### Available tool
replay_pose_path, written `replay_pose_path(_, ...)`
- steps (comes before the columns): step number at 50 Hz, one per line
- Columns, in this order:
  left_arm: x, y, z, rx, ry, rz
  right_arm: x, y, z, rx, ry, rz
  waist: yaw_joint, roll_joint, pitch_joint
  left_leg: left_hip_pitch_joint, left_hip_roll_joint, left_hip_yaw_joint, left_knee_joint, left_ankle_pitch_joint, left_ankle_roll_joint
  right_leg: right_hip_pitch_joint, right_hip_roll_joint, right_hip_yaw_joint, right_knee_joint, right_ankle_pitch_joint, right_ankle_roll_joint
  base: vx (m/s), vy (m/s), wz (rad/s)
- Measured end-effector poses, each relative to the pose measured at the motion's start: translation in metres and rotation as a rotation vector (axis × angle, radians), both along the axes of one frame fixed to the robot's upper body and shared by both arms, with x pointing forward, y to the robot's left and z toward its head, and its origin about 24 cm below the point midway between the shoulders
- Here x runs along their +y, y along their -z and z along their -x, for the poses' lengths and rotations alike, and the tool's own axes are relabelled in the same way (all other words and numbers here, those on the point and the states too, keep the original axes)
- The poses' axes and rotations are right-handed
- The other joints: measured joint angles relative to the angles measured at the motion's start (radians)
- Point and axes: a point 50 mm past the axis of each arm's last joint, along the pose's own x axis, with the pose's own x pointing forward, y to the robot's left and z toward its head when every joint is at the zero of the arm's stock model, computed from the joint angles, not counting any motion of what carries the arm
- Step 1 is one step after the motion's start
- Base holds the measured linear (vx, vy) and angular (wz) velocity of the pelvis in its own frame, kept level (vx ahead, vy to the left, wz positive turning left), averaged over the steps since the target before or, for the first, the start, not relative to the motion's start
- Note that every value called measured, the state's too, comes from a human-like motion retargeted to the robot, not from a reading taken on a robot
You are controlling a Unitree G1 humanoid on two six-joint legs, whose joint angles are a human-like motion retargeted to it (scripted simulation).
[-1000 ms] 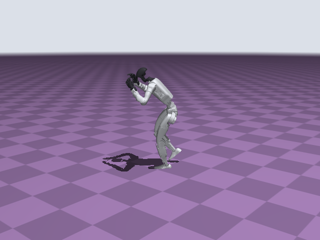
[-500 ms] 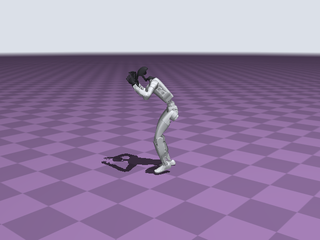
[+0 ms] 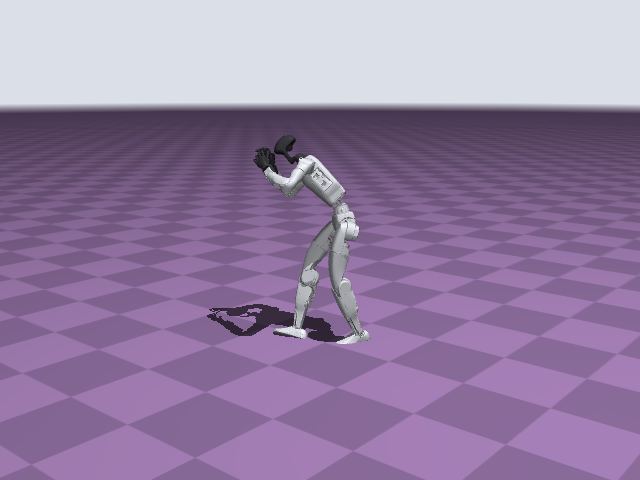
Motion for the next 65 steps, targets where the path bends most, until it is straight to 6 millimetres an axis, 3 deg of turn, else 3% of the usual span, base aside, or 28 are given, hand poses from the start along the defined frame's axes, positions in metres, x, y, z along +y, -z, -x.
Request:
replay_pose_path(3,0.003,-0.001,-0.002,0.010,-0.023,0.004,-0.001,0.002,-0.001,0.045,-0.039,0.003,-0.029,-0.055,0.000,0.071,-0.038,0.036,0.112,-0.003,0.011,0.101,0.006,-0.054,-0.147,0.031,0.000,1.02,-0.16,-0.33)
replay_pose_path(5,0.005,0.000,-0.003,0.016,-0.052,-0.011,0.000,0.003,0.000,0.059,-0.074,0.012,-0.067,-0.065,0.000,0.030,-0.029,0.038,0.305,0.119,0.020,0.155,-0.033,-0.035,-0.102,0.032,-0.067,1.07,0.02,-0.22)
replay_pose_path(7,0.006,-0.001,-0.002,0.018,-0.066,-0.022,0.000,0.002,0.002,0.048,-0.092,0.015,-0.040,-0.052,0.000,-0.117,0.042,0.019,0.561,0.275,-0.017,0.094,-0.022,0.021,0.090,-0.028,-0.132,0.92,-0.13,-1.21)
replay_pose_path(10,0.005,0.002,-0.002,0.030,-0.058,-0.028,0.001,0.003,0.002,0.030,-0.102,0.002,-0.010,-0.073,0.000,-0.303,0.101,-0.025,0.797,0.306,-0.043,0.052,-0.018,0.104,0.315,-0.103,-0.066,0.90,-0.14,-1.48)
replay_pose_path(12,0.011,-0.002,-0.001,0.043,-0.053,-0.059,0.007,0.002,0.000,0.060,-0.178,-0.005,0.026,-0.145,0.000,-0.417,0.121,-0.062,0.809,0.267,0.028,0.055,0.039,0.174,0.339,-0.149,-0.079,0.78,-0.20,-2.04)
replay_pose_path(17,0.016,0.000,-0.004,0.060,-0.062,-0.068,0.010,0.007,0.001,0.049,-0.238,-0.015,0.156,-0.206,0.000,-0.492,0.155,-0.174,0.397,0.249,-0.010,0.156,0.169,0.300,0.336,-0.230,-0.095,0.80,-0.04,-2.11)
replay_pose_path(20,0.018,-0.003,-0.003,0.045,-0.077,-0.052,0.010,0.010,0.001,0.048,-0.261,-0.012,0.225,-0.166,0.000,-0.425,0.259,-0.145,-0.035,0.281,-0.033,0.245,0.271,0.331,0.329,-0.282,-0.096,0.86,0.14,-1.90)
replay_pose_path(22,0.016,-0.002,-0.005,0.046,-0.061,-0.065,0.012,0.012,-0.004,0.074,-0.249,-0.008,0.282,-0.161,0.000,-0.311,0.278,-0.143,-0.327,0.275,-0.069,0.327,0.314,0.399,0.333,-0.328,-0.084,0.95,0.22,-2.02)
replay_pose_path(25,0.010,-0.006,-0.006,0.058,-0.041,-0.014,0.007,0.012,-0.005,0.069,-0.231,-0.021,0.329,-0.121,0.000,-0.176,0.270,-0.306,-0.563,0.302,-0.063,0.394,0.345,0.435,0.425,-0.381,-0.128,0.90,0.26,-1.37)
replay_pose_path(28,0.008,-0.015,0.003,0.028,-0.006,-0.030,0.007,0.008,-0.002,0.061,-0.207,-0.001,0.335,-0.111,0.000,-0.157,0.261,-0.350,-0.493,0.407,-0.040,0.305,0.302,0.392,0.720,-0.300,-0.185,0.80,0.31,-0.83)
replay_pose_path(31,0.008,-0.018,0.007,-0.019,-0.024,-0.058,0.007,0.007,-0.001,0.061,-0.156,0.029,0.287,-0.126,0.000,-0.251,0.203,-0.291,-0.139,0.244,-0.054,0.156,0.153,0.333,1.040,-0.092,-0.196,0.80,0.28,-0.13)
replay_pose_path(33,0.007,-0.016,0.005,-0.012,-0.026,-0.040,0.005,0.007,-0.001,0.054,-0.136,0.015,0.264,-0.114,0.000,-0.254,0.185,-0.266,-0.015,0.169,-0.047,0.061,0.128,0.347,1.140,-0.066,-0.172,0.77,0.24,-0.32)
replay_pose_path(36,0.006,-0.014,0.005,-0.017,-0.022,-0.036,0.004,0.006,0.002,0.036,-0.142,0.003,0.219,-0.077,0.000,-0.220,0.185,-0.223,0.049,0.107,-0.027,-0.052,0.112,0.327,1.071,-0.119,-0.152,0.71,0.22,-0.44)
replay_pose_path(40,0.004,-0.010,0.004,-0.027,-0.036,-0.035,0.005,0.007,0.001,0.037,-0.165,-0.009,0.157,-0.056,0.000,-0.122,0.171,-0.137,0.039,0.048,0.005,-0.075,0.026,0.171,0.683,-0.132,-0.125,0.72,0.16,-0.69)
replay_pose_path(44,0.007,-0.008,0.005,-0.036,-0.043,-0.035,0.003,0.009,0.000,0.059,-0.173,-0.006,0.081,-0.089,0.000,0.024,0.118,-0.043,-0.011,0.009,-0.020,0.046,-0.002,-0.072,0.132,-0.102,-0.016,0.80,-0.02,-0.53)
replay_pose_path(47,0.008,-0.012,0.006,-0.044,-0.050,-0.059,0.006,0.008,-0.001,0.079,-0.183,0.007,0.054,-0.141,0.000,0.041,0.102,0.028,0.107,-0.001,-0.018,0.118,0.026,-0.147,-0.097,-0.046,-0.003,0.75,-0.15,-0.79)
replay_pose_path(49,0.012,-0.014,0.004,-0.034,-0.082,-0.051,0.006,0.008,-0.001,0.076,-0.207,0.002,0.037,-0.156,0.000,-0.007,0.111,0.029,0.297,0.098,-0.009,0.171,0.020,-0.139,-0.101,-0.020,-0.042,0.83,-0.06,-1.10)
replay_pose_path(50,0.015,-0.014,0.003,-0.018,-0.097,-0.030,0.004,0.008,0.001,0.067,-0.231,-0.012,0.048,-0.155,0.000,-0.055,0.135,0.022,0.417,0.180,-0.023,0.180,0.039,-0.113,-0.083,-0.017,-0.080,0.75,-0.08,-1.84)
replay_pose_path(52,0.017,-0.017,0.007,-0.033,-0.104,-0.061,0.009,0.006,0.002,0.066,-0.245,0.001,0.073,-0.186,0.000,-0.185,0.136,-0.010,0.599,0.288,-0.069,0.116,0.043,-0.019,0.047,-0.048,-0.097,0.68,-0.02,-2.09)
replay_pose_path(54,0.020,-0.017,0.006,-0.024,-0.113,-0.066,0.012,0.006,0.000,0.080,-0.268,-0.006,0.094,-0.231,0.000,-0.280,0.117,-0.045,0.709,0.287,-0.069,0.079,0.040,0.078,0.177,-0.082,-0.053,0.71,-0.05,-2.22)
replay_pose_path(56,0.021,-0.014,0.004,-0.005,-0.119,-0.073,0.012,0.007,-0.003,0.098,-0.284,-0.018,0.135,-0.268,0.000,-0.351,0.130,-0.095,0.749,0.243,-0.056,0.092,0.092,0.154,0.222,-0.108,-0.028,0.71,-0.19,-2.47)
replay_pose_path(60,0.020,-0.008,-0.003,0.015,-0.150,-0.064,0.012,0.011,-0.005,0.110,-0.288,-0.026,0.238,-0.291,0.000,-0.424,0.128,-0.223,0.569,0.212,-0.017,0.179,0.219,0.281,0.185,-0.121,-0.022,0.69,-0.07,-2.47)
replay_pose_path(65,0.018,-0.007,-0.002,0.014,-0.130,-0.075,0.013,0.013,-0.005,0.105,-0.303,-0.031,0.358,-0.273,0.000,-0.350,0.208,-0.218,-0.010,0.224,0.005,0.304,0.355,0.397,0.172,-0.155,-0.008,0.69,0.07,-2.18)
